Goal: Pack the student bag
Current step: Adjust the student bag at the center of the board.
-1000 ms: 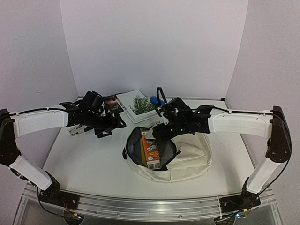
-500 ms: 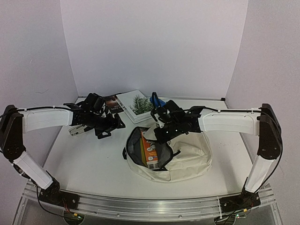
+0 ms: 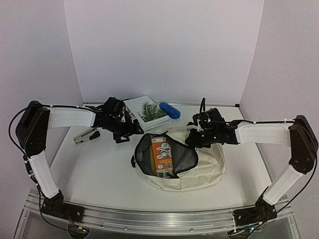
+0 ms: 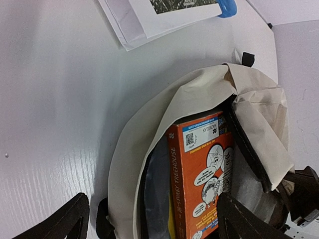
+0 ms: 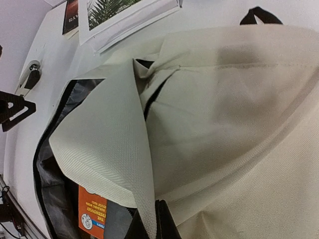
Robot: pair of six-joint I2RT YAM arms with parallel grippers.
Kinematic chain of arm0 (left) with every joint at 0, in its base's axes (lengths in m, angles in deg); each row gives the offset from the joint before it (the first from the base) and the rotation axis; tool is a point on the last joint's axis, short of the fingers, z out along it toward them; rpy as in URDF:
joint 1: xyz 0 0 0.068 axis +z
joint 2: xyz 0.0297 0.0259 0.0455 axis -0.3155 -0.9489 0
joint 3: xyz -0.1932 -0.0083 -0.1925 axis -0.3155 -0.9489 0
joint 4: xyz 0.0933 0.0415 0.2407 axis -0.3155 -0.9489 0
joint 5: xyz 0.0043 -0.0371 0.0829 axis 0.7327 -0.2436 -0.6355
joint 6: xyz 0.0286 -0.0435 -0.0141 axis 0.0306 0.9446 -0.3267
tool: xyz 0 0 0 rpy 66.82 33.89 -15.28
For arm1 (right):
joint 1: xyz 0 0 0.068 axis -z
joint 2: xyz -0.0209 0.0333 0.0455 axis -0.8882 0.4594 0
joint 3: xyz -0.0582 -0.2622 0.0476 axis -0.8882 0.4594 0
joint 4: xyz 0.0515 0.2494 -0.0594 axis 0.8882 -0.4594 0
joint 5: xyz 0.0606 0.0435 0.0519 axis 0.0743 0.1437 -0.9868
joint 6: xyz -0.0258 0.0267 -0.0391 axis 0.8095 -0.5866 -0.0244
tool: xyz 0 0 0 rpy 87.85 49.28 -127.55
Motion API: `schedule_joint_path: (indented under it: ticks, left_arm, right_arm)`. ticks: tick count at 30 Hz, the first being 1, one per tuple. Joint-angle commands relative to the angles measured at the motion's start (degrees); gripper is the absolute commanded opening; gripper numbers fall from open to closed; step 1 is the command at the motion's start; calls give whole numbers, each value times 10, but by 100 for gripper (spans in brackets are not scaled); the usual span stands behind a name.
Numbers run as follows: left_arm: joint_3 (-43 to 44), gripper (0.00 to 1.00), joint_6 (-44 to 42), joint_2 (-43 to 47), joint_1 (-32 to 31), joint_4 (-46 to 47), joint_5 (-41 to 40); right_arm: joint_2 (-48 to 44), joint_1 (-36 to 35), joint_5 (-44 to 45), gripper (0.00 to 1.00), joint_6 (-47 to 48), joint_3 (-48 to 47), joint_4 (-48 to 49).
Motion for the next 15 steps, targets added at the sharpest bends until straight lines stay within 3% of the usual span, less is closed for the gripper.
schedule_joint_path:
  ticks: [1,12,15]
  left_arm:
    - [50,83,-34,-48,-9,-38,14]
    - [57,35,-17,-97,-18,-7,70]
    - [50,14,-10,-96,-18,4,76]
  right_arm:
    - [-8,40,-17,0,-74,44,66]
    - [24,58,-34,0,-91,64,100]
    - [20,60,-28,0,-92,65,100]
